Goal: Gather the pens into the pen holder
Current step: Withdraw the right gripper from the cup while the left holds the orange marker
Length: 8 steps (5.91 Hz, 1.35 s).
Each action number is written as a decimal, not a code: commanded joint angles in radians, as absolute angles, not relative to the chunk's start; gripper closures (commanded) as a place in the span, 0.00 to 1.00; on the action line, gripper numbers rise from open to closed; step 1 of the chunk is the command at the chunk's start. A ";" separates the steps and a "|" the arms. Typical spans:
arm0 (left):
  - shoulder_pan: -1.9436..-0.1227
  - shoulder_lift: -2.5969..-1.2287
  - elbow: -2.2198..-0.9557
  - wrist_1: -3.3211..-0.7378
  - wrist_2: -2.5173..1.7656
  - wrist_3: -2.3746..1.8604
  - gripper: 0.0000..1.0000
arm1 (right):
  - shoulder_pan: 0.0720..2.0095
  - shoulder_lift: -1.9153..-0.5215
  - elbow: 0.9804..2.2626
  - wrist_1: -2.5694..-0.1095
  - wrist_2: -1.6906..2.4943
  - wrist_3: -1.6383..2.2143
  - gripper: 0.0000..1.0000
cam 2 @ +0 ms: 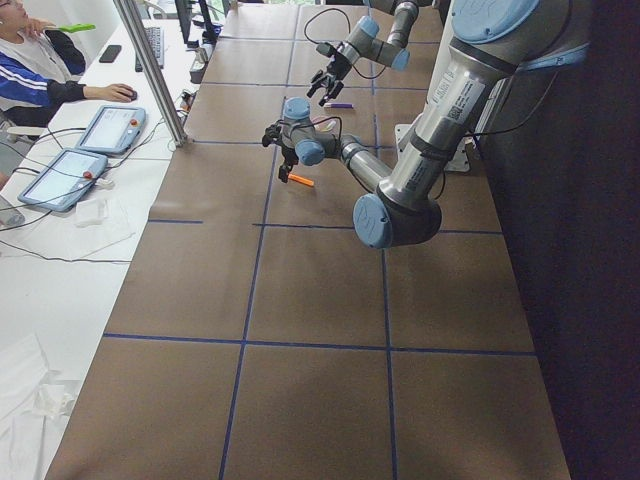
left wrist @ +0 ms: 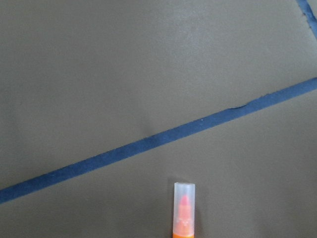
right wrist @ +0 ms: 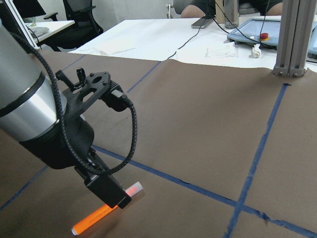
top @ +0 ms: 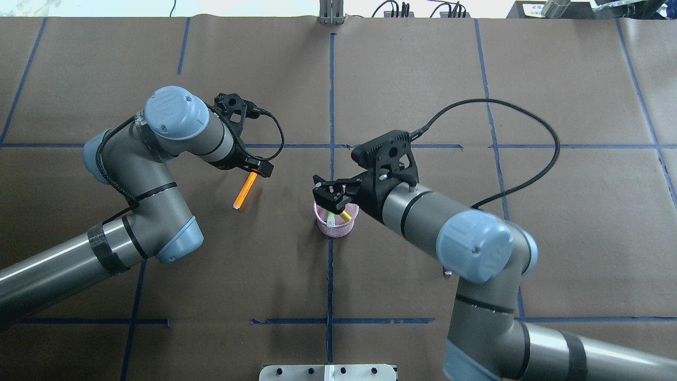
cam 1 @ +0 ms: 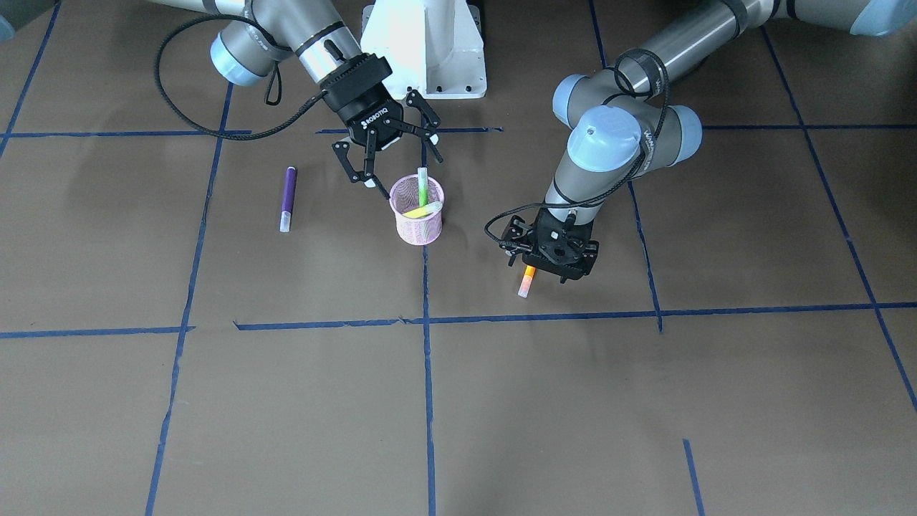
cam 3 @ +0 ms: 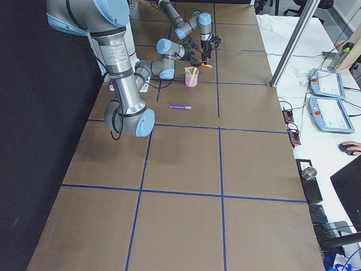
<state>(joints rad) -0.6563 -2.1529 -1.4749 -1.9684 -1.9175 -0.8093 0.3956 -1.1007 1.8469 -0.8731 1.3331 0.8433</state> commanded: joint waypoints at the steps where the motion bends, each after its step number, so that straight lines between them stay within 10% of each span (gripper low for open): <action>1: -0.652 -2.166 -1.456 -1.968 -1.917 -0.810 0.00 | 0.547 -1.106 1.879 -1.021 1.584 0.848 0.00; 8: -0.632 -2.200 -1.402 -1.971 -1.916 -0.810 0.23 | 0.695 -1.108 1.882 -1.127 1.808 0.851 0.00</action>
